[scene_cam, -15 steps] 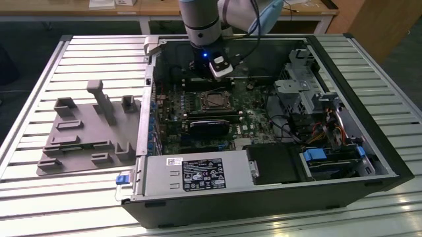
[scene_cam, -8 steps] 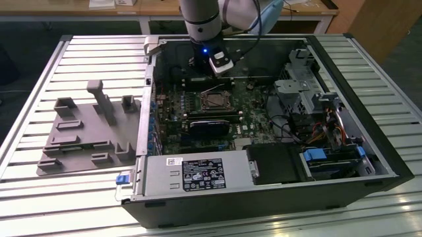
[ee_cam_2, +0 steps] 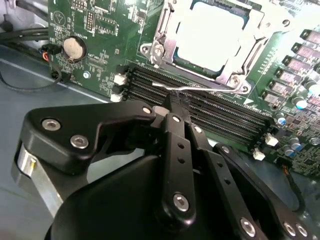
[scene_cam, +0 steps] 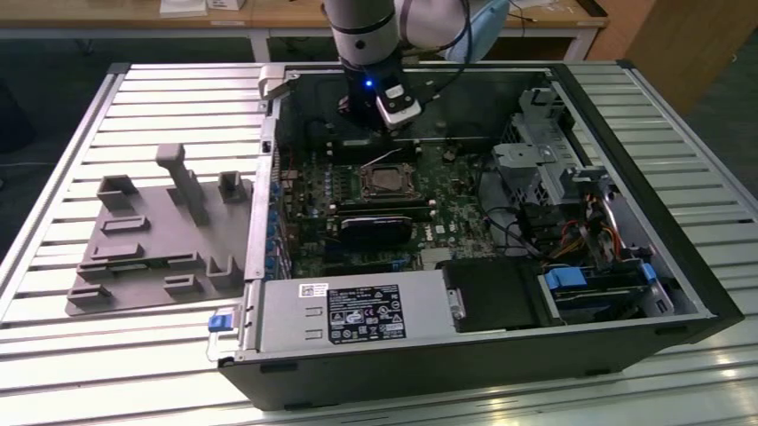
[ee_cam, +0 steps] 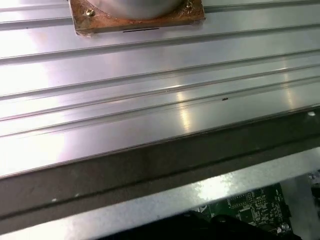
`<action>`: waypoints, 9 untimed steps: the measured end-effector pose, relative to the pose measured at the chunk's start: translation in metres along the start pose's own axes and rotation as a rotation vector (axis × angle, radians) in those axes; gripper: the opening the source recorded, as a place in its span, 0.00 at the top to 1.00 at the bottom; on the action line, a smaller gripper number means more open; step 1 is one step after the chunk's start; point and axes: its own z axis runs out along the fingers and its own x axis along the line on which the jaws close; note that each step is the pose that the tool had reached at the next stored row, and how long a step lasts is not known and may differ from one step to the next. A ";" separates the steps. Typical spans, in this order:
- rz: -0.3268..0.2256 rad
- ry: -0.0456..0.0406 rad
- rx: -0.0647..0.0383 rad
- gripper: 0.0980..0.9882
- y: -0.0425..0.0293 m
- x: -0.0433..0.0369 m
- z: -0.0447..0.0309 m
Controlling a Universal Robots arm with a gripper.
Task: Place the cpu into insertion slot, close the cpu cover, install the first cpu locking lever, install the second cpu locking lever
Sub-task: 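Install the first cpu locking lever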
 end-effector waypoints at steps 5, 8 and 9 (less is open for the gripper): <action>0.000 -0.0005 0.000 1.00 -0.0039 -0.0007 0.0011; 0.000 -0.0010 0.000 1.00 -0.0043 -0.0002 0.0034; 0.000 -0.0009 0.000 1.00 -0.0044 -0.0002 0.0034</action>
